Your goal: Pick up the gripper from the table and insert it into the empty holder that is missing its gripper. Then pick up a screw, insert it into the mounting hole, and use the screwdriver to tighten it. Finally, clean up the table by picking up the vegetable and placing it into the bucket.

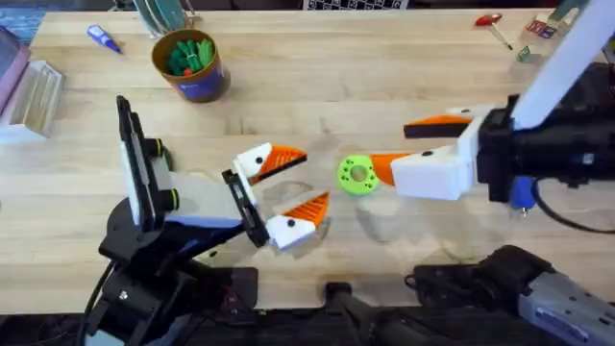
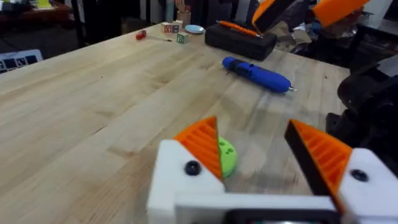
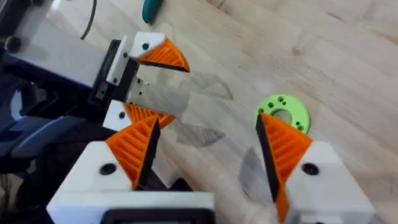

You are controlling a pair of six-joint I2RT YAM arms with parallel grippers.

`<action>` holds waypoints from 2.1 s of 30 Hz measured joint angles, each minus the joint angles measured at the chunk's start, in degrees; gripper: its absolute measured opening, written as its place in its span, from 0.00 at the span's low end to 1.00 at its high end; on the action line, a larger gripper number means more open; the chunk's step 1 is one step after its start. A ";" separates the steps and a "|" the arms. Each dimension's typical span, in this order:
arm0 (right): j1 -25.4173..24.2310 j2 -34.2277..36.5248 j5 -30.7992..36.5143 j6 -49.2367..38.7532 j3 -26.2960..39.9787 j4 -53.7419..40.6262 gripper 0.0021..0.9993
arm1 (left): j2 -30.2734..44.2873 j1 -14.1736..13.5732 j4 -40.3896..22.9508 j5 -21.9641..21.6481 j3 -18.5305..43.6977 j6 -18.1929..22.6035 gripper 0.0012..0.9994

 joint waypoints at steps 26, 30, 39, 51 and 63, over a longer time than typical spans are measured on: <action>-18.84 21.80 7.81 2.40 -1.70 0.86 0.92 | 0.00 0.00 0.01 0.02 0.00 0.13 0.01; -30.06 26.52 10.59 -1.15 -0.70 1.20 0.92 | 0.00 0.00 0.00 0.02 0.00 0.13 0.01; -46.20 31.05 30.12 -11.85 4.57 6.04 0.92 | 0.00 0.00 0.00 0.02 0.00 0.13 0.01; -57.04 39.45 33.56 -27.17 4.86 5.53 0.95 | 0.00 0.00 0.00 0.02 0.00 0.13 0.01; -65.79 48.72 21.10 -31.51 4.86 5.72 0.96 | 0.00 0.00 0.00 0.02 0.00 0.13 0.01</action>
